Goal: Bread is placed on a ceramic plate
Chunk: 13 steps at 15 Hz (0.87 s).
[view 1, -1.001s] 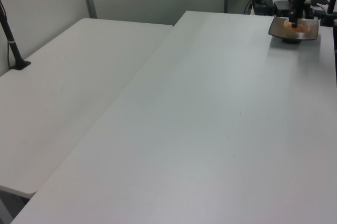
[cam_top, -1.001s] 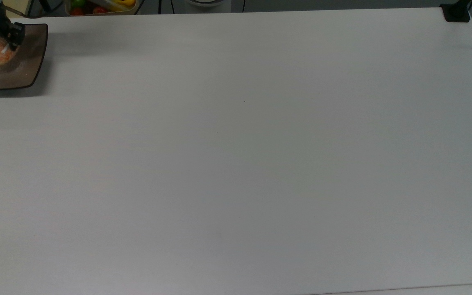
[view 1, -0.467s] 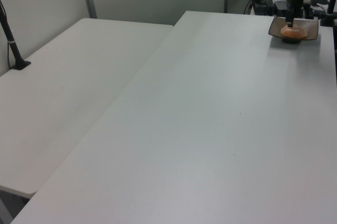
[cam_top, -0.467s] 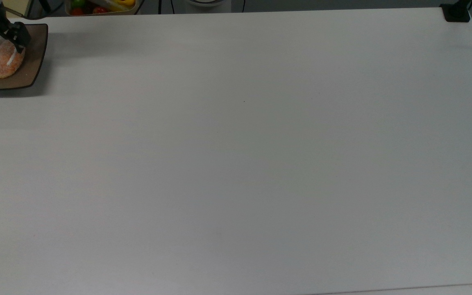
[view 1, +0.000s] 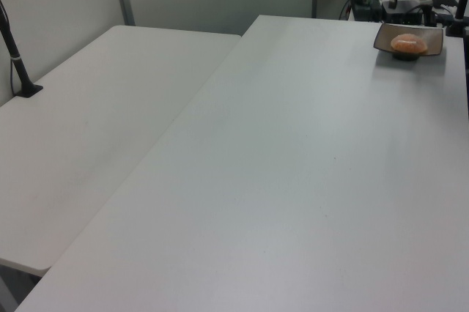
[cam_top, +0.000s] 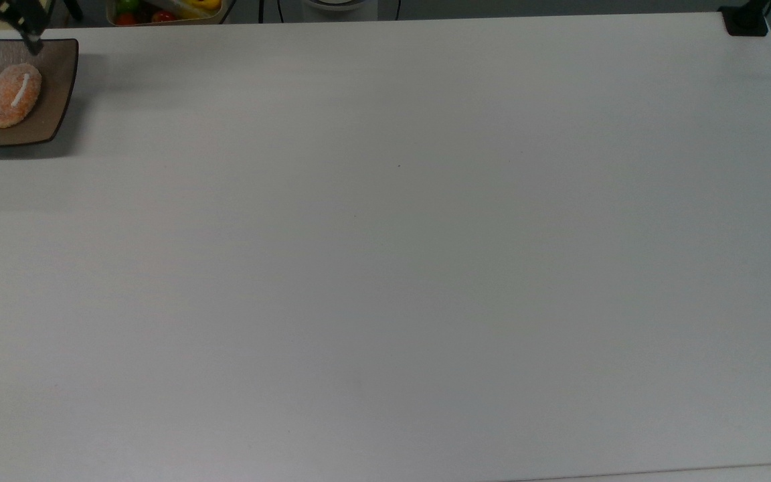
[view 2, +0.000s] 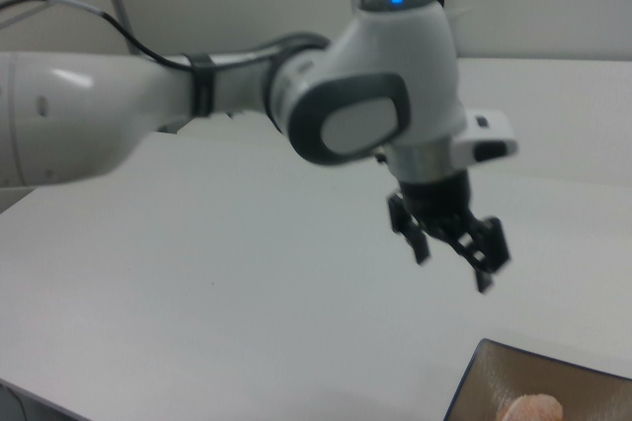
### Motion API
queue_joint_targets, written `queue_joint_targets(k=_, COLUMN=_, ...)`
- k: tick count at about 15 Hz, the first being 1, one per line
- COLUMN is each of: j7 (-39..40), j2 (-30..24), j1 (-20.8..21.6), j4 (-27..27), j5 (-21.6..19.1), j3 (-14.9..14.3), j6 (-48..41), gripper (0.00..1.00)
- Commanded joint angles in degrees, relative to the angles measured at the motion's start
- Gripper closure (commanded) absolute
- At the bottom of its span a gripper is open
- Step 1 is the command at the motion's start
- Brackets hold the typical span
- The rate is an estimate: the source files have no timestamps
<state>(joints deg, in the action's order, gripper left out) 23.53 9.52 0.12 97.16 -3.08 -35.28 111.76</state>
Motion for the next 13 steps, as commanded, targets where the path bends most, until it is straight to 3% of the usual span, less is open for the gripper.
queue_joint_targets(k=1, j7=-5.0, j2=-6.3, j1=0.8, j4=0.4, j5=-0.5, j3=5.1, j6=-8.2, gripper=0.00)
queue_joint_targets(k=4, j7=-12.9, j2=-8.6, j1=0.3, j4=0.0, j5=-0.4, j3=12.7, j6=-12.0, gripper=0.00)
queue_joint_targets(k=6, j7=-16.6, j2=-8.7, j1=0.2, j4=-2.0, j5=-0.3, j3=19.4, j6=-16.2, gripper=0.00)
queue_joint_targets(k=13, j7=-26.1, j2=-10.0, j1=1.1, j4=-3.6, j5=-0.3, j3=32.4, j6=-20.4, gripper=0.00)
